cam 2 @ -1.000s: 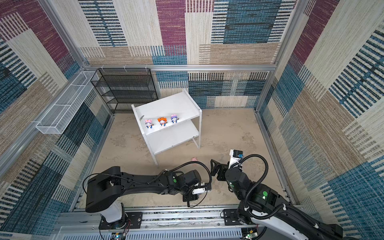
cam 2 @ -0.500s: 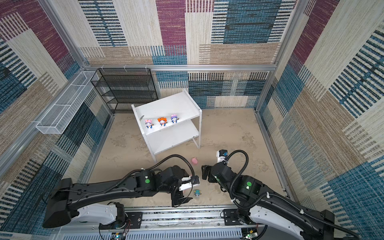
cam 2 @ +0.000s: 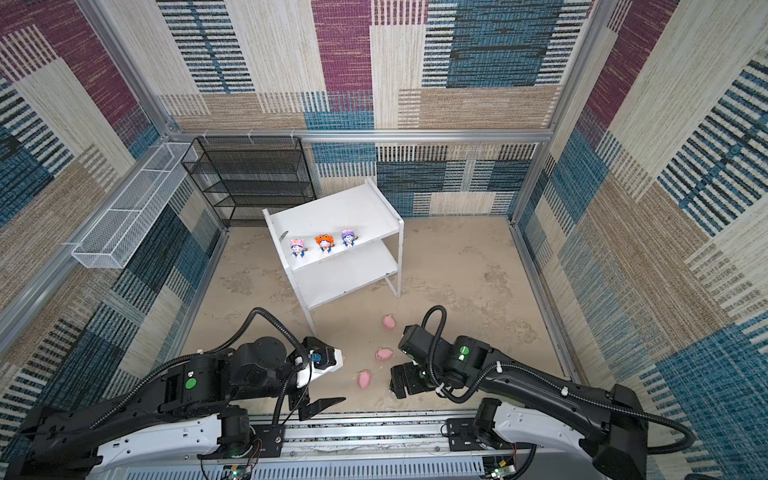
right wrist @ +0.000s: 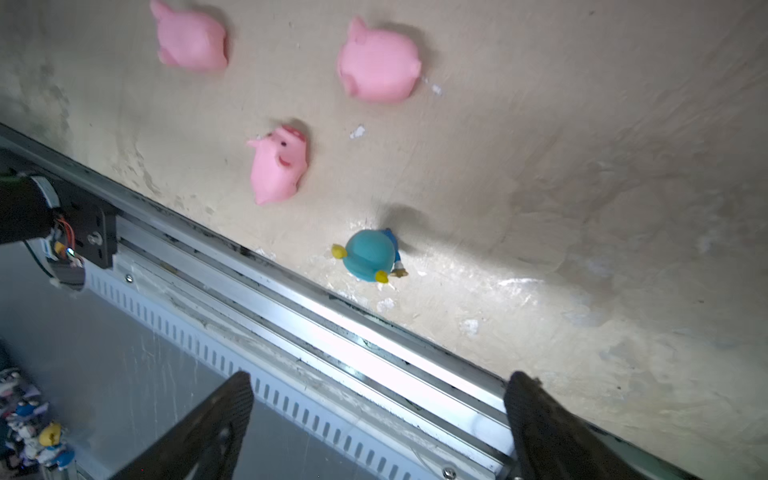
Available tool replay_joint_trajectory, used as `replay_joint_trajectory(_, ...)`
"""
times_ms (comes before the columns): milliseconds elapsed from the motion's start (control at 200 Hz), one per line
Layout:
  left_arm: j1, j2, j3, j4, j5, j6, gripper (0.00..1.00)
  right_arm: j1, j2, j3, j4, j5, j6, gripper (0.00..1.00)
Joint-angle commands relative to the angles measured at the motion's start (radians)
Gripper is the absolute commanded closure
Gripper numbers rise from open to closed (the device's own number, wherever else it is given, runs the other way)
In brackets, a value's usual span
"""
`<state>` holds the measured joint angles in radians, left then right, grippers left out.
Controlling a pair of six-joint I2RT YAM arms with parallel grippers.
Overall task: Place and organize the plastic toys onto the shelf
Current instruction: 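Move the open right gripper over the teal figure while the left draws back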
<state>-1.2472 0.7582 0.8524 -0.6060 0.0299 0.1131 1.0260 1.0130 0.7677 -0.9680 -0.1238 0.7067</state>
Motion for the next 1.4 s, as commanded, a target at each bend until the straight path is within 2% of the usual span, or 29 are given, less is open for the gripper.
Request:
replay_joint_trajectory(0, 0.000, -0.015, 0.003, -0.018, 0.019, -0.024, 0.01, 0.011, 0.065, 0.047, -0.031, 0.003, -0.071, 0.06)
replay_joint_trajectory(105, -0.001, -0.034, -0.002, -0.023, 0.019, -0.040, 0.01, 0.053, 0.150, 0.082, 0.013, 0.030, -0.145, 0.06)
replay_joint_trajectory(180, -0.001, -0.051, -0.005, -0.024, 0.014, -0.048, 0.01, 0.100, 0.212, 0.108, 0.059, 0.041, -0.252, 0.06)
replay_joint_trajectory(291, -0.001, -0.074, -0.008, -0.031, -0.002, -0.054, 0.01, 0.111, 0.284, 0.155, 0.078, 0.098, -0.390, 0.06)
replay_joint_trajectory(376, -0.003, -0.085, -0.009, -0.036, -0.007, -0.059, 0.01, 0.094, 0.288, 0.133, 0.131, 0.031, -0.424, 0.04)
replay_joint_trajectory(526, -0.003, -0.090, -0.002, -0.041, 0.004, -0.050, 0.01, 0.112, 0.297, 0.104, 0.187, -0.008, -0.426, 0.03)
replay_joint_trajectory(611, -0.003, -0.083, 0.013, -0.069, 0.008, -0.040, 0.01, 0.119, 0.289, 0.088, 0.176, 0.006, -0.389, 0.03)
replay_joint_trajectory(761, -0.003, -0.097, 0.010, -0.092, 0.012, -0.032, 0.01, 0.118, 0.250, 0.068, 0.198, 0.100, -0.313, 0.04)
replay_joint_trajectory(862, -0.003, -0.103, 0.008, -0.090, 0.015, -0.036, 0.01, 0.119, 0.282, 0.070, 0.171, 0.125, -0.273, 0.05)
replay_joint_trajectory(1032, -0.004, -0.108, 0.003, -0.091, 0.016, -0.036, 0.01, 0.118, 0.317, 0.033, 0.209, 0.100, -0.256, 0.06)
replay_joint_trajectory(1162, -0.003, -0.112, -0.004, -0.089, 0.010, -0.041, 0.01, 0.118, 0.297, -0.005, 0.250, 0.114, -0.234, 0.11)
replay_joint_trajectory(1307, -0.004, -0.107, -0.003, -0.087, 0.007, -0.039, 0.01, 0.119, 0.285, -0.026, 0.281, 0.095, -0.230, 0.22)
replay_joint_trajectory(1393, -0.003, -0.103, -0.003, -0.087, 0.008, -0.039, 0.01, 0.118, 0.281, -0.032, 0.287, 0.080, -0.232, 0.25)
